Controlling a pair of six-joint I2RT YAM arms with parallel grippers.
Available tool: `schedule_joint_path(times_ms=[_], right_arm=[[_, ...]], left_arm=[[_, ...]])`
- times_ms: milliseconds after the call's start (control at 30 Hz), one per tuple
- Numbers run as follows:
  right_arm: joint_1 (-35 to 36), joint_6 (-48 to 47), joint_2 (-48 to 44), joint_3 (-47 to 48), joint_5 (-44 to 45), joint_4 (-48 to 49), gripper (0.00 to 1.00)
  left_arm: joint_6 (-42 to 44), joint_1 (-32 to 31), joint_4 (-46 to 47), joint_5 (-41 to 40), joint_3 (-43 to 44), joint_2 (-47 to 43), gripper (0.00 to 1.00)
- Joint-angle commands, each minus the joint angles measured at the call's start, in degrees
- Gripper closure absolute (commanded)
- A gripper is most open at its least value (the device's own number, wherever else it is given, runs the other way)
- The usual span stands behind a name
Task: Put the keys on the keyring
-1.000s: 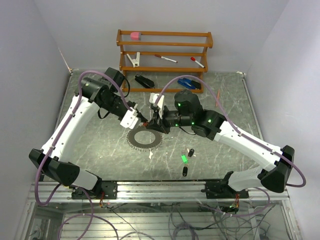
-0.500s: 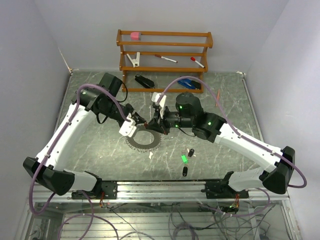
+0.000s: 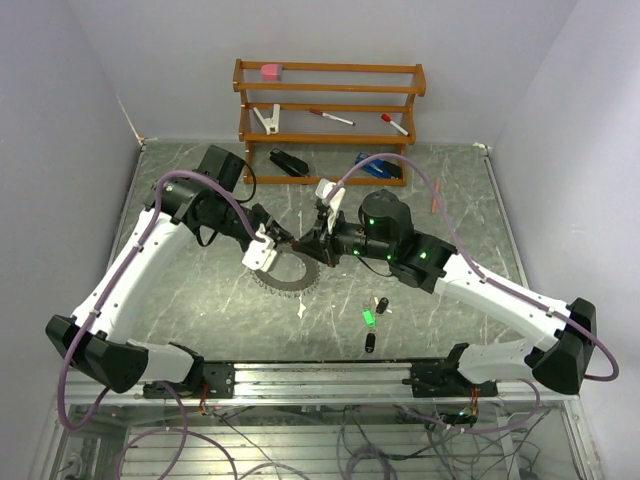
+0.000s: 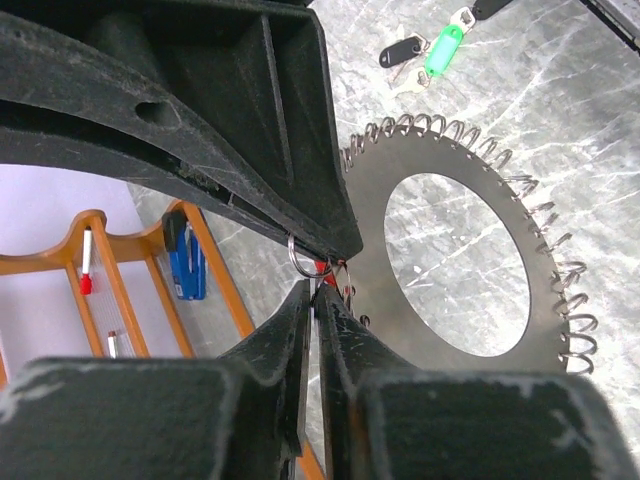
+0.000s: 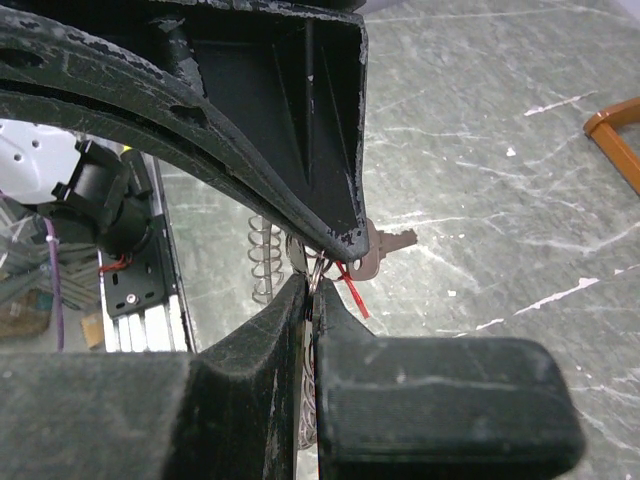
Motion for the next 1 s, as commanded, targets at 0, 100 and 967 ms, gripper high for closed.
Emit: schedule_joint_path(times_ms=[0, 100, 967], right_arm=[[0.2, 2.8, -2.5, -1.8, 1.6, 8.8, 1.0], [0.3, 2.9, -3.5, -3.3, 3.0, 11.0, 1.0], [0.7, -2.5, -1.9, -1.0, 4.1, 7.9, 1.0]], left_arm=[[-1.3, -0.3, 0.9, -1.4, 1.3, -0.6, 0.79], [-3.4, -0.2, 1.7, -2.8, 2.4, -1.0, 0.74], [-11.7, 1.3, -1.6, 9.6, 6.3, 0.6, 0.73]])
